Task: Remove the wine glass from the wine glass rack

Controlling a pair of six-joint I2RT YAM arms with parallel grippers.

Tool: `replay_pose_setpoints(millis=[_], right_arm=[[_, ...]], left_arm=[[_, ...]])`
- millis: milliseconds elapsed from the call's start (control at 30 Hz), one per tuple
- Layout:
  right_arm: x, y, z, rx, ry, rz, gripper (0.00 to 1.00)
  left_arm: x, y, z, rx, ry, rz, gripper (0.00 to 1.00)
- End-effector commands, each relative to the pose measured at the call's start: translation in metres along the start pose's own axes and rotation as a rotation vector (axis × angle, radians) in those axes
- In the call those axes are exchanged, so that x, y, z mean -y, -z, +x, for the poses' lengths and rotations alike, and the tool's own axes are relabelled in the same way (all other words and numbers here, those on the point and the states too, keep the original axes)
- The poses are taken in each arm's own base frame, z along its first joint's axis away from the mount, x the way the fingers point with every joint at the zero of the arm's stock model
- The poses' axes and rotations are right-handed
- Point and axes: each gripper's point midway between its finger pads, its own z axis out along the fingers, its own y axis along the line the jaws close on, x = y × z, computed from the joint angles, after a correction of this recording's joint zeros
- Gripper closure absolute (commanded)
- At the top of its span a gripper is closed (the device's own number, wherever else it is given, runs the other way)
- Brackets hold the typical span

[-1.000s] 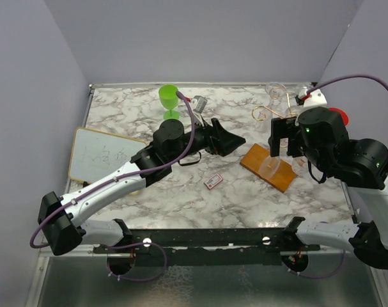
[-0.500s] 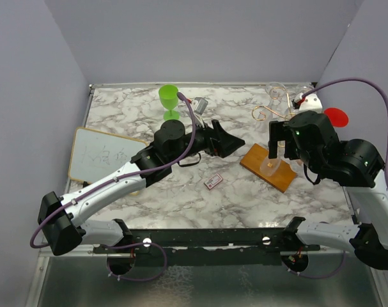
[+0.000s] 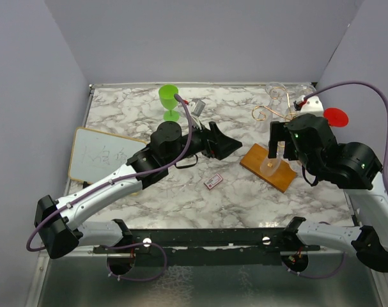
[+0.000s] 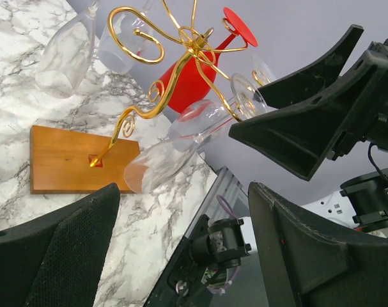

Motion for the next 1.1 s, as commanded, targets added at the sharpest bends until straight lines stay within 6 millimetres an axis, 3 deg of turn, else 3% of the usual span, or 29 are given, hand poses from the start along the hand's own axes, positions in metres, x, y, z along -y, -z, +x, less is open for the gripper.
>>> replay_pose_setpoints(millis=[0,567,1067], right_arm=[[0.0040,0.0002,-0.0153,0.075,-0.078,0.035,0.02],[-0.0012,-0.0071,-0.0171,0.087,-0.089,0.039,0.06],[-0.0019,-0.0030,-0.0222,0.107,-0.090,0.015,0.24]], left_arm=[[0.0036,0.0060,-0.0071,0.031,-0.018,0.003,0.17],[0.0032,0.0066,-0.0069,0.029,-0.022,-0.001,0.17],[0.0015,0.0074,-0.0057,0.026,-0.026,-0.008,0.17]])
